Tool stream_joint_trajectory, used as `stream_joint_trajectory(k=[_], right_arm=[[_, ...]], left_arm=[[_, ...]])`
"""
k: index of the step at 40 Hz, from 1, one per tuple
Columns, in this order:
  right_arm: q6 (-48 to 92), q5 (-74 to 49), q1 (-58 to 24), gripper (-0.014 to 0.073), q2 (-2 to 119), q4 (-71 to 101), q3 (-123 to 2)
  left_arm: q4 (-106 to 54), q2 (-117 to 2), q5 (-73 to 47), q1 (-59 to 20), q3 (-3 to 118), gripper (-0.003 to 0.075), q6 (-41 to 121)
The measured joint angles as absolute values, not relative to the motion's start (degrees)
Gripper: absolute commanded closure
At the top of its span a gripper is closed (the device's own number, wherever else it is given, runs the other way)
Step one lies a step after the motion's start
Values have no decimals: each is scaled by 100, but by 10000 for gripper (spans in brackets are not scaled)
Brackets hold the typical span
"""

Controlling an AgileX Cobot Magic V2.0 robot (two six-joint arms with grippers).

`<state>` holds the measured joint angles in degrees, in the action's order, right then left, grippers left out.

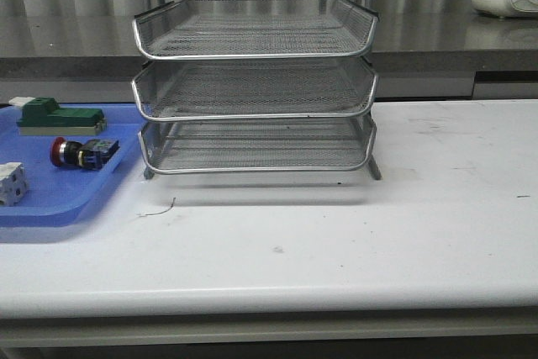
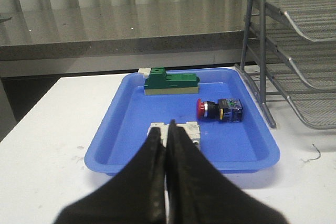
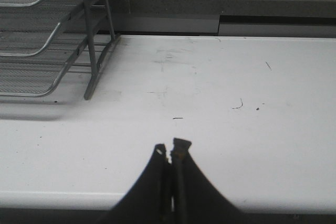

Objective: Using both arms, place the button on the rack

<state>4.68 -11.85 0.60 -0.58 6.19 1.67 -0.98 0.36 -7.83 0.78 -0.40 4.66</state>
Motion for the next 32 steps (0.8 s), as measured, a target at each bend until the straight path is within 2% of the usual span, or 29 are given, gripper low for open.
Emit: stream_joint_trajectory(k=[17, 25, 32], right_arm=[[468, -1125, 60, 654, -58, 619, 0], [468, -1471, 60, 654, -58, 619, -1054], [468, -1937, 60, 654, 667, 619, -2002]], left_arm=[[-121, 36, 288, 78, 36, 739, 466], [-121, -33, -91, 78, 938, 739, 466], [-125, -1002, -741, 78, 1897, 739, 466]])
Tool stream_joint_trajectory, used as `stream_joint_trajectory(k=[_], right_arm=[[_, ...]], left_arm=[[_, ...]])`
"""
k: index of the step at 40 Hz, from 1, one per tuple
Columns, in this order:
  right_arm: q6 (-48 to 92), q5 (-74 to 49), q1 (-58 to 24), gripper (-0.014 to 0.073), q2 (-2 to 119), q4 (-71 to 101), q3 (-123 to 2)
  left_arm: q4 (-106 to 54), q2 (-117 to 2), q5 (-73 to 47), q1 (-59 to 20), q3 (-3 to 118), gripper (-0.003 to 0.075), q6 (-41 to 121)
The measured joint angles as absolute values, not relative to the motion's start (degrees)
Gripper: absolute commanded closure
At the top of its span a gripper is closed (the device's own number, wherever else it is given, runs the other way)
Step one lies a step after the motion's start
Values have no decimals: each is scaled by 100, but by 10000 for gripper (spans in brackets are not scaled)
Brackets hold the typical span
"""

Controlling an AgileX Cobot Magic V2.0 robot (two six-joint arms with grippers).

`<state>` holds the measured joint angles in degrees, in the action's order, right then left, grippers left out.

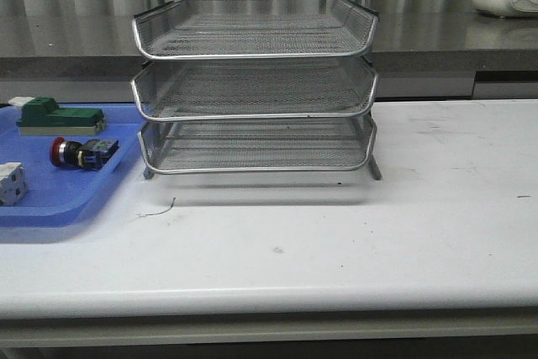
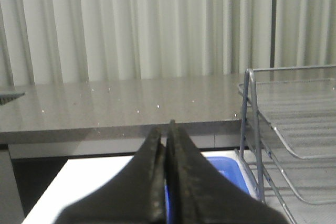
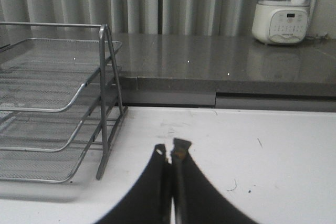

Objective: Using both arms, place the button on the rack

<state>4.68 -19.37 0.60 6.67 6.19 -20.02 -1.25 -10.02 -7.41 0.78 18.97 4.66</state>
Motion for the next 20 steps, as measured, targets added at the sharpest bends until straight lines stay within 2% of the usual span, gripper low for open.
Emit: stream_joint_trajectory(k=[7, 15, 18, 20], right_arm=[[468, -2155, 60, 654, 1772, 638, -2475], [468, -2155, 60, 628, 2287, 642, -2548], [468, -2155, 60, 550, 2295, 651, -2548], [468, -2155, 60, 463, 2295, 651, -2550]], left_arm=[[-125, -2179, -982, 78, 2406, 739, 466], [-125, -2667, -993, 78, 2452, 727, 466], [-125, -2681, -993, 78, 2452, 646, 466], [-125, -2681, -993, 78, 2456, 523, 466]])
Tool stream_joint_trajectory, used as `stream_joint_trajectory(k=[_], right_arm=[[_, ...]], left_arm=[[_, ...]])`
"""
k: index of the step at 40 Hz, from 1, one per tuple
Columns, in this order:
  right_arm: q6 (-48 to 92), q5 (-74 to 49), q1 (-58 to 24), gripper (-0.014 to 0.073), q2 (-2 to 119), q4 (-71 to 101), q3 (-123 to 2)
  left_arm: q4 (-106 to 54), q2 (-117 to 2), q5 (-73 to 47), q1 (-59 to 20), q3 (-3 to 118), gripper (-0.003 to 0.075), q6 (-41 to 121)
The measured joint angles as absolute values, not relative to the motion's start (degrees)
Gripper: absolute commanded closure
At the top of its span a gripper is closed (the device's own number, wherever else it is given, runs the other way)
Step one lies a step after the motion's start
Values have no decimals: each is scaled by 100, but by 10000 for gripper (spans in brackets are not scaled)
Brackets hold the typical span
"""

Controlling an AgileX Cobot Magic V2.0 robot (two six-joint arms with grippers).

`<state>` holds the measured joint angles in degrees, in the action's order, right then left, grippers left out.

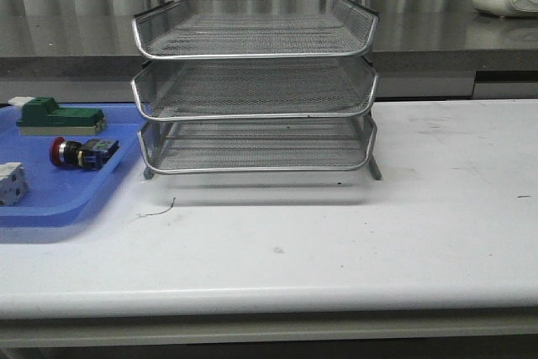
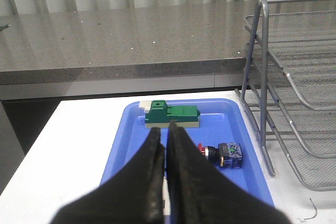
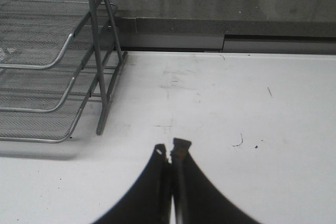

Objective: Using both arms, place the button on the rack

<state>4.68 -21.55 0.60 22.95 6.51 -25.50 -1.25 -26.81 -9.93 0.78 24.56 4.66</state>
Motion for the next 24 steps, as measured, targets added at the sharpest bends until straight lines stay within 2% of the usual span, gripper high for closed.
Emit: stream_joint_trajectory(k=[1, 4, 5, 6, 8, 10, 17, 24], right_arm=[[468, -2155, 60, 406, 2295, 651, -2550], [468, -2155, 60, 230, 2295, 651, -2560], [468, -2155, 60, 204, 2295, 651, -2560], [468, -2155, 60, 148, 2295, 651, -2560], [468, -2155, 60, 88, 2295, 651, -2560], [468, -2155, 60, 65, 2295, 651, -2560], [468, -2080, 60, 67, 2371, 829, -2560], [468, -2065, 60, 67, 3200, 1500, -2725]], left_arm=[[-125, -2681, -993, 78, 2466, 465, 466], [-125, -2681, -993, 78, 2465, 227, 466], [-125, -2681, -993, 78, 2465, 194, 466], [-125, -2681, -993, 78, 2465, 129, 466], [-125, -2681, -993, 78, 2465, 70, 466], [-125, -2681, -993, 78, 2465, 62, 466], [-125, -2681, -993, 78, 2465, 92, 466], [-125, -2681, -1004, 78, 2465, 136, 466]])
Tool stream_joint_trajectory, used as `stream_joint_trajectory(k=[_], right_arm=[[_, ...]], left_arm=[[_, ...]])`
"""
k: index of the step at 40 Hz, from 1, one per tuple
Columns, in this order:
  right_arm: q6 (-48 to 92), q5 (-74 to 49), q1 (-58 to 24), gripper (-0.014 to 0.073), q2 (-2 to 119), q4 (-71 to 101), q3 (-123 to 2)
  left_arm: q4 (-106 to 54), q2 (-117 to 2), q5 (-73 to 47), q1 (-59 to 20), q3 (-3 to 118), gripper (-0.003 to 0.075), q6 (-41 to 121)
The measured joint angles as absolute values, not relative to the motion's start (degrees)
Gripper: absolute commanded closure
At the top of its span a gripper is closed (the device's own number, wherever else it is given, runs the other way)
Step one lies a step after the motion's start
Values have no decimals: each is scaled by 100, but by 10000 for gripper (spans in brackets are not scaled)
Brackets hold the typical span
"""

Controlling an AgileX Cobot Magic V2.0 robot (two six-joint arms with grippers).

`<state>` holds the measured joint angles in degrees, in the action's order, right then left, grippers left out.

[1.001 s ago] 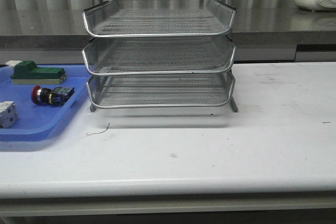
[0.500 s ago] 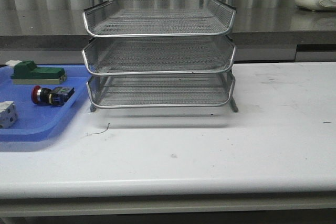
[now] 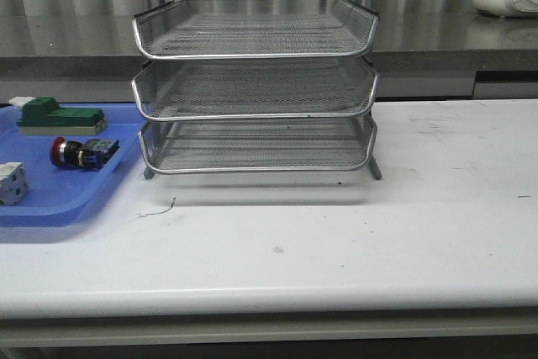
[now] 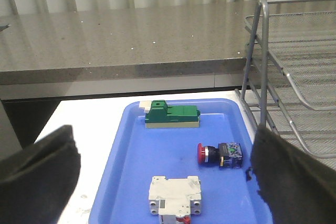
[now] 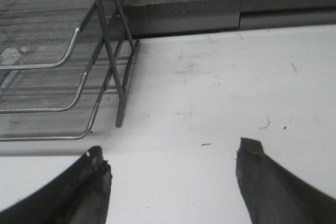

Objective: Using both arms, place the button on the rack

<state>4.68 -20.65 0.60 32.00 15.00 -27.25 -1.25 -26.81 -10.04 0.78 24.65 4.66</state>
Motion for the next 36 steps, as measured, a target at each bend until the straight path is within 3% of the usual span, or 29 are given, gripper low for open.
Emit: stream_joint_trajectory(k=[19, 36], right_arm=[[455, -2034, -456, 67, 7024, 3053, -4429], [766, -2120, -1118, 68, 8993, 4431, -5758]], left_arm=[[-125, -2681, -1004, 78, 2465, 176, 466], [-125, -2681, -1004, 78, 2465, 176, 466]])
